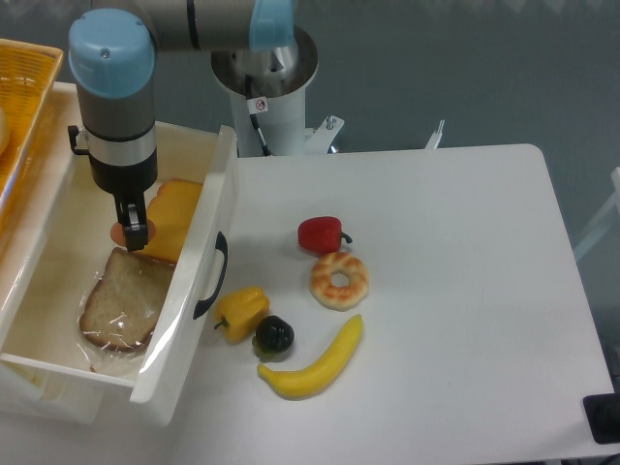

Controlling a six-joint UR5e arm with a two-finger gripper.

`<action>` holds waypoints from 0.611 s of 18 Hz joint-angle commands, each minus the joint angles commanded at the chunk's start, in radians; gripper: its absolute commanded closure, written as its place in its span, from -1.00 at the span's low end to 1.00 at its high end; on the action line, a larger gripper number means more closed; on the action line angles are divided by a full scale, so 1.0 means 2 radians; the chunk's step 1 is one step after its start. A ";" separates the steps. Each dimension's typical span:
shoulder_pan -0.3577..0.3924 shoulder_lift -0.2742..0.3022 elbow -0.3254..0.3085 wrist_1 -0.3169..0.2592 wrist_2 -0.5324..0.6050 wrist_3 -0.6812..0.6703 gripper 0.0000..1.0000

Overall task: Place the egg in the upper white drawer
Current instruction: 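Open the gripper to release the egg in the drawer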

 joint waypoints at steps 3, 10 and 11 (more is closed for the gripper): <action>0.000 0.001 -0.004 0.000 0.000 0.000 0.55; 0.000 -0.001 -0.004 0.000 0.000 0.000 0.45; 0.000 -0.001 -0.005 0.000 0.000 0.000 0.44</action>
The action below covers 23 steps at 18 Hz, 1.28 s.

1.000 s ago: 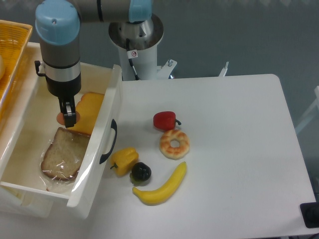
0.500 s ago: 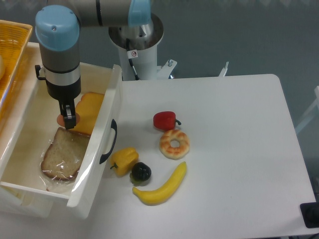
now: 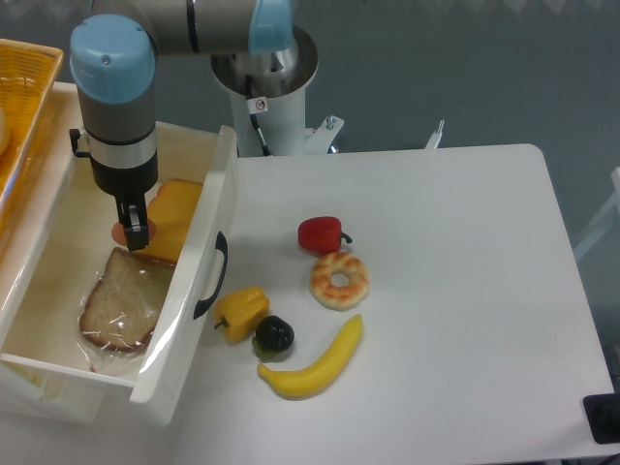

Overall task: Place the egg in the upper white drawer
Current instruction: 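Open the gripper to release the egg in the drawer, then raise the open gripper up out of the drawer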

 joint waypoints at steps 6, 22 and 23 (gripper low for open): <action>-0.003 -0.003 -0.001 0.000 0.008 0.000 0.23; -0.002 -0.002 -0.002 0.001 0.009 0.000 -0.16; -0.002 -0.002 -0.002 0.001 0.009 0.000 -0.16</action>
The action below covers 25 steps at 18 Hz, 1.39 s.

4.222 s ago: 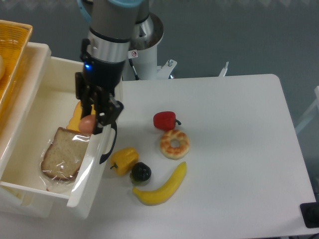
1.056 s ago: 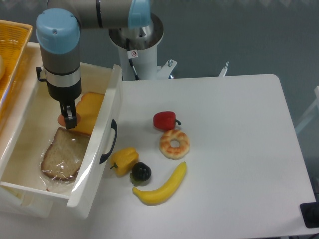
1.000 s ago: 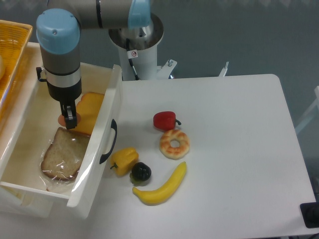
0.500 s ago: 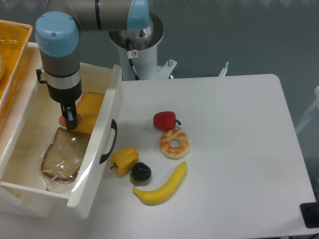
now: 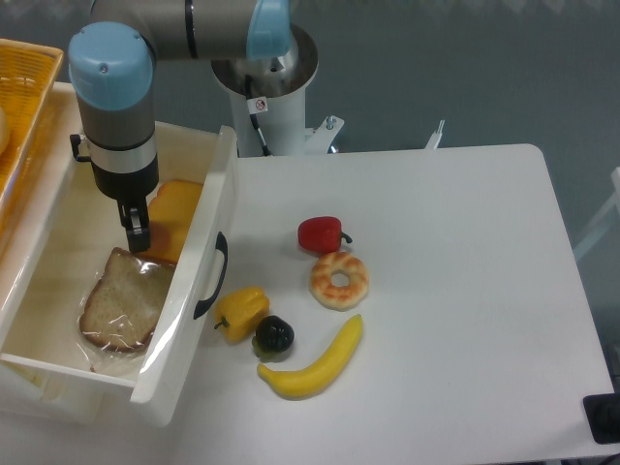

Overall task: Place the egg in the upper white drawer
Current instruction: 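Raise the open gripper up out of the drawer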

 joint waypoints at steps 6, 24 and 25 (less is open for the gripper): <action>0.003 0.005 0.011 0.002 -0.001 0.001 -0.38; 0.122 0.094 0.013 -0.007 -0.090 -0.061 -1.00; 0.131 0.095 0.013 -0.008 -0.097 -0.067 -1.00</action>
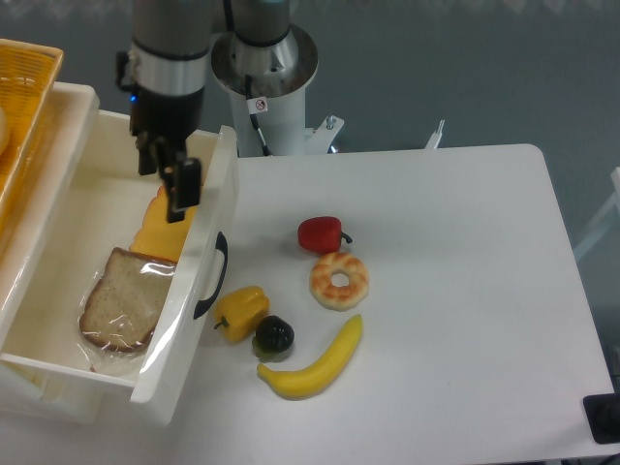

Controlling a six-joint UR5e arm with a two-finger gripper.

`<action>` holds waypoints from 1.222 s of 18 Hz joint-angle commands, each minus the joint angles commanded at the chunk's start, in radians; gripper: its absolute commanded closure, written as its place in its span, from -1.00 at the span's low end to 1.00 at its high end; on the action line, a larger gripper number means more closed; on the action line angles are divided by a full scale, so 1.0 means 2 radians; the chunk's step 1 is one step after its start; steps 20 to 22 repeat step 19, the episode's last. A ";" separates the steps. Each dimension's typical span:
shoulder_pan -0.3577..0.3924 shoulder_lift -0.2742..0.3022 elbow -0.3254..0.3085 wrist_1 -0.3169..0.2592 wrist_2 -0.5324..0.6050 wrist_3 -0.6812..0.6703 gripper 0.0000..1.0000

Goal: Place the egg in the upper white drawer

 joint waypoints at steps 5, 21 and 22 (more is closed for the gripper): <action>0.034 0.002 0.000 -0.015 -0.001 -0.071 -1.00; 0.088 -0.046 0.006 0.012 0.102 -0.077 -1.00; 0.088 -0.046 0.006 0.012 0.102 -0.077 -1.00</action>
